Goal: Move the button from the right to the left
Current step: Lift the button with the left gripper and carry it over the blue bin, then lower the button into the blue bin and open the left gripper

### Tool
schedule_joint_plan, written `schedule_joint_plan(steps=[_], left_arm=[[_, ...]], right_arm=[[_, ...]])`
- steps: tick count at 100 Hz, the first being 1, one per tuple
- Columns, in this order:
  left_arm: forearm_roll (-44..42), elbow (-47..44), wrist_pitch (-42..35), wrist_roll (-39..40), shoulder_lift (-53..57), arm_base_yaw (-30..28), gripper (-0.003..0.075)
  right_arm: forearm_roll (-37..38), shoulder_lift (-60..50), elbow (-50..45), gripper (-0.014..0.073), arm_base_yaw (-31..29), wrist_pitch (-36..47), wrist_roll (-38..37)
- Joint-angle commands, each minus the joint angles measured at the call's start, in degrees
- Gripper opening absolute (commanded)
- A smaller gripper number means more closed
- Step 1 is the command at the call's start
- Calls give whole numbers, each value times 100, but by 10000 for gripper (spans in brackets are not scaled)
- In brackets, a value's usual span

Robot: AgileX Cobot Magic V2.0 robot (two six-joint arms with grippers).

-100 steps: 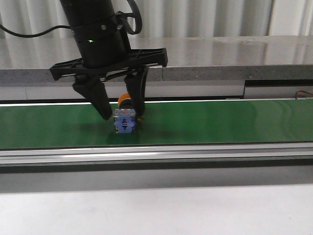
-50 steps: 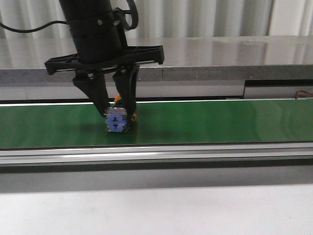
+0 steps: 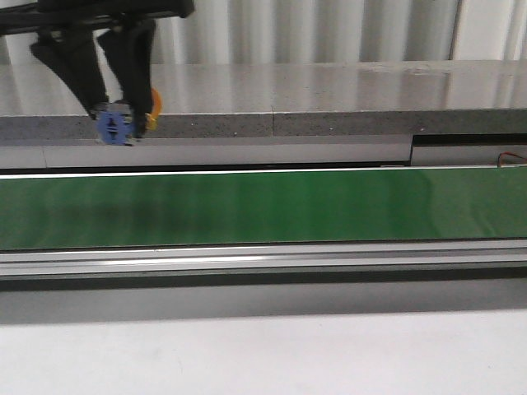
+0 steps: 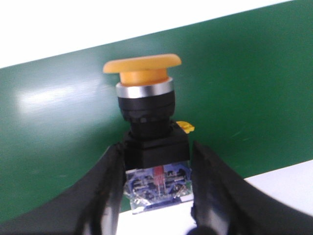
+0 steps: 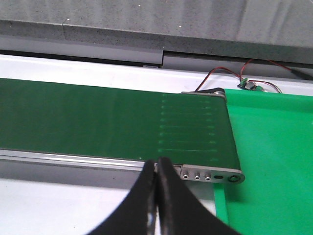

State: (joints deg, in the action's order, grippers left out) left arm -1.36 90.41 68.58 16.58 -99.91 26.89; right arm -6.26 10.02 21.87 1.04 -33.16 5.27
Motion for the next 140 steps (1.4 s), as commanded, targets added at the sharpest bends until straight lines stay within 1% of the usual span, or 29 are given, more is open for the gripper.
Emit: schedule_joint_plan(steps=[1,11,27,46,54,61,72,81,92,119,133,140], left_arm=[[-10,180,115,-441,388,-314,76],[-10,180,396,-860,424,-755,76],[2,167,389,-1194,438,-1467,76],[2,167,389,-1800,438,-2376,76],[2,158,389,-2252,438,-2756,76],[2,145,389,-2439,438,-3104,76],[2,86,389,-2478,399,-3633,76],[2,59,389,-2779,332,-3955,76],[2,-43,389,-3087,191,-4242,76],[-64,-70,389,-3190,-395,-4804,76],[-64,-70,389,-3190,-801,-4939,76],[-196,-70,389,-3204,-1014,-4939,76]], right_arm=[[52,64,146,-67,-4,422,40],[52,64,146,-67,-4,422,40],[52,64,146,-67,-4,422,40],[52,64,146,-67,-4,422,40],[52,64,146,-67,-4,422,40],[52,64,146,-67,-4,422,40],[52,64,146,-67,-4,422,40],[52,64,146,-67,-4,422,40],[52,64,146,-67,-4,422,40],[52,64,146,-67,-4,422,40],[52,64,146,-67,-4,422,40],[52,64,146,-67,-4,422,40]])
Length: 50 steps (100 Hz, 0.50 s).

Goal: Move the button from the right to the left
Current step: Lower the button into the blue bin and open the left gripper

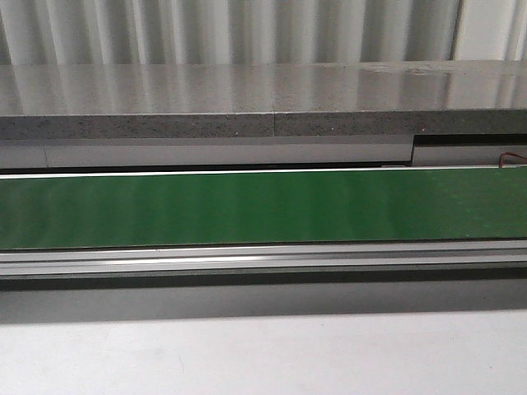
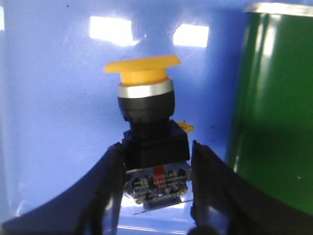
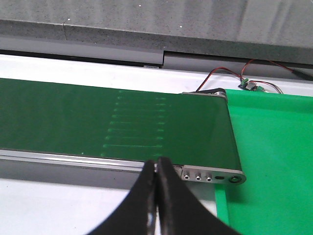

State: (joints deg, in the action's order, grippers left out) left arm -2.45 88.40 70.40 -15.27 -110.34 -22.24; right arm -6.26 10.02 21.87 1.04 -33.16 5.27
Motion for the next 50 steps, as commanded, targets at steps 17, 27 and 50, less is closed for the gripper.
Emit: schedule_joint_plan(steps=[17,27,50], left_arm=[[-216,131,147,-51,-382,-27,76],[-212,131,147,-174,-495,-27,77],[-156,131,167,-361,-508,-27,274]], right_arm=[[52,64,146,-67,-4,422,40],[52,64,146,-67,-4,422,40],[52,64,146,-67,-4,422,40]])
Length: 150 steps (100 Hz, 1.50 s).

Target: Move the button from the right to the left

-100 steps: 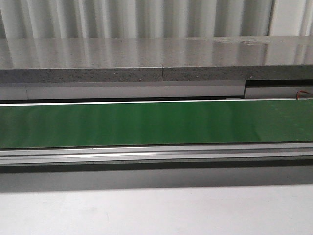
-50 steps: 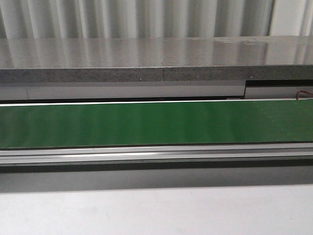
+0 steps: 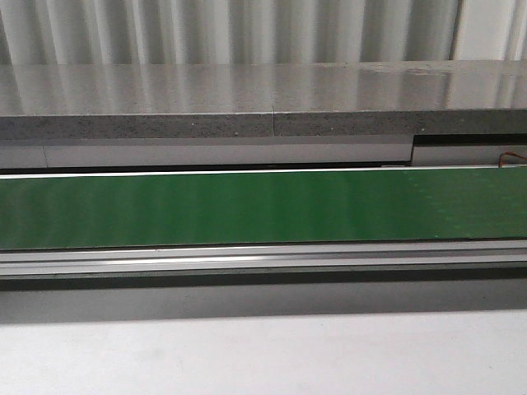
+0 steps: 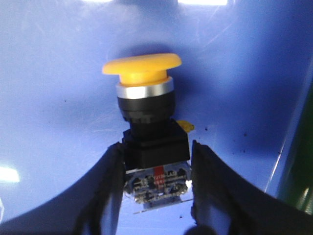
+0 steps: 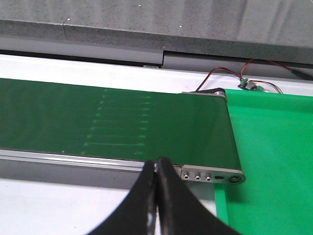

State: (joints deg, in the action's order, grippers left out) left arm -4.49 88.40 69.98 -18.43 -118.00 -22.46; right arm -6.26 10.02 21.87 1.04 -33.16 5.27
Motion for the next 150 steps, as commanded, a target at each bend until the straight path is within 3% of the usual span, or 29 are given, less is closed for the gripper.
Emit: schedule_joint_plan(steps=[1,11,29,55,81,99,150], left_arm=[[48,131,209,-44,258,-5,283],[20,131,197,-44,258,-5,405],[79,166,63,28,361,-5,413],[240,178,-440,370,1270,-5,270],[1042,71,-873,495,2329,76,-23],[1063,-376,-1441,657,3050,559,-21],[1260,-2030,-2661,657,4779,2612,-21]], right_arm=[[52,64,146,-67,-4,422,40],[52,64,146,-67,-4,422,40],[52,64,146,-67,-4,422,40],[52,64,146,-67,-4,422,40],[52,64,146,-67,-4,422,40],[52,64,146,-67,-4,422,40],[52,64,146,-67,-4,422,40]])
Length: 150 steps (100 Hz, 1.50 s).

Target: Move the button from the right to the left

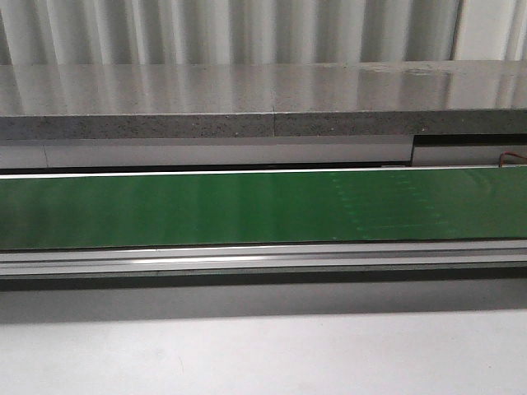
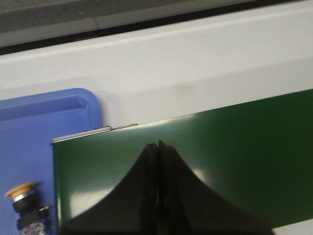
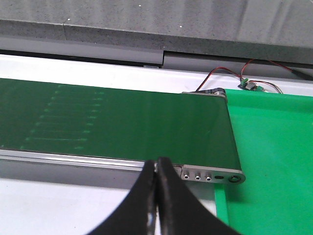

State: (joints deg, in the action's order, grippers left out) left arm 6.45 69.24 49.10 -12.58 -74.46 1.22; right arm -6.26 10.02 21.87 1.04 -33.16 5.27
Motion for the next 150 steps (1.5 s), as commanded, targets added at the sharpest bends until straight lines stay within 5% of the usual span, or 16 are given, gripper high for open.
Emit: schedule_joint_plan(steps=[1,63,150], left_arm=[[166,-139,-591,73,470,280,-21],[625,-2716,-2197,73,3575,515,-20],[748,-4992,-2868,83,7309,515,-21]], right_arm=[[52,64,146,-67,-4,422,40],[52,64,146,-67,-4,422,40],[52,64,146,-67,-4,422,40]])
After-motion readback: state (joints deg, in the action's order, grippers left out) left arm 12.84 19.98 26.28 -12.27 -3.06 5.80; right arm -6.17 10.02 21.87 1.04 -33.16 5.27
